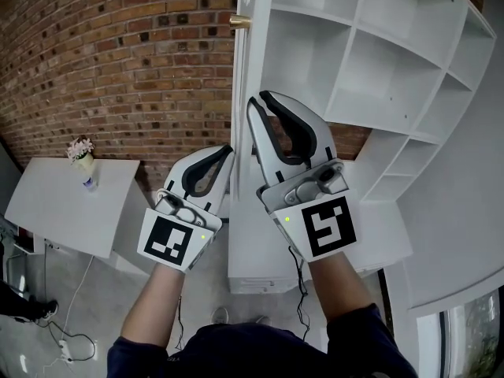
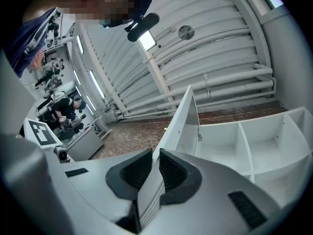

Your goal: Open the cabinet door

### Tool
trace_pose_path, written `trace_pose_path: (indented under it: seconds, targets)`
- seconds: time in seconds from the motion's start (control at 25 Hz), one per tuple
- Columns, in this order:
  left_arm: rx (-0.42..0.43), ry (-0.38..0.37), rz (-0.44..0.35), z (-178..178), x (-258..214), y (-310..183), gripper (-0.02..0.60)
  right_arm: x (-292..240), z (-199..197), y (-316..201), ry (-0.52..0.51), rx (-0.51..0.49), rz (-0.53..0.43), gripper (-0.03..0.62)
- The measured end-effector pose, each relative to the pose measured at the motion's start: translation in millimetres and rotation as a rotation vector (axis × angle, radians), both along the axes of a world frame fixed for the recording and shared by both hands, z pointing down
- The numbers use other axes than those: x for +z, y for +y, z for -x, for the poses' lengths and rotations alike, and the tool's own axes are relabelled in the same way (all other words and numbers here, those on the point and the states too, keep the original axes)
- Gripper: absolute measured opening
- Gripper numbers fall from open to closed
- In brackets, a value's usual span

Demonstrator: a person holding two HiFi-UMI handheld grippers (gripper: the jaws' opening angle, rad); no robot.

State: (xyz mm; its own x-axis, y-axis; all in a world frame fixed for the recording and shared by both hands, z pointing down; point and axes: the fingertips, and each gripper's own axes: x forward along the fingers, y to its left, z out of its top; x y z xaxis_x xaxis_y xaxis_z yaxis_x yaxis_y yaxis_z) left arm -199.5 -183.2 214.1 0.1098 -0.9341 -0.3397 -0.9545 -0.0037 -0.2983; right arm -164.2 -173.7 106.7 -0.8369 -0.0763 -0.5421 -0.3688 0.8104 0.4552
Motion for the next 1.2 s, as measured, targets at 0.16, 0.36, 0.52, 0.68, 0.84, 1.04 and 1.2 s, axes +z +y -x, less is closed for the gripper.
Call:
trace_pose_path:
  seconds: [0.16,0.36,0.52,0.68,0.84,1.04,1.2]
  targets:
    - [-0.024,-0.008,0.020,14,8,7,0.008,2,20,13,0.015,-0.017,0.007,0.063]
    - [-0.041,0.016,0.006,33,9,21,0.008,0,31,18,0.004,-0.037,0.024,0.064]
    - [-0.032,0.017,0.011,38,10,26,0.009,0,27,13,-0.014,-0.082,0.039,0.064]
    - [-0.021,0.008,0.009,34,10,27,0.008,7,14,5,-0.032,-0.100,0.086,0.063]
    - [0.014,0.003,-0.044,15,-4,36,0.008,20,0,-10,-0.026,-0.075,0.136,0.063]
    - [0.062,-0.020,-0.062,-17,-11,42,0.008,36,-24,-33,-0.020,-0.036,0.197,0.060]
    - [0.122,-0.074,-0.039,-53,-13,33,0.008,47,-49,-44,-0.016,0.004,0.218,0.055]
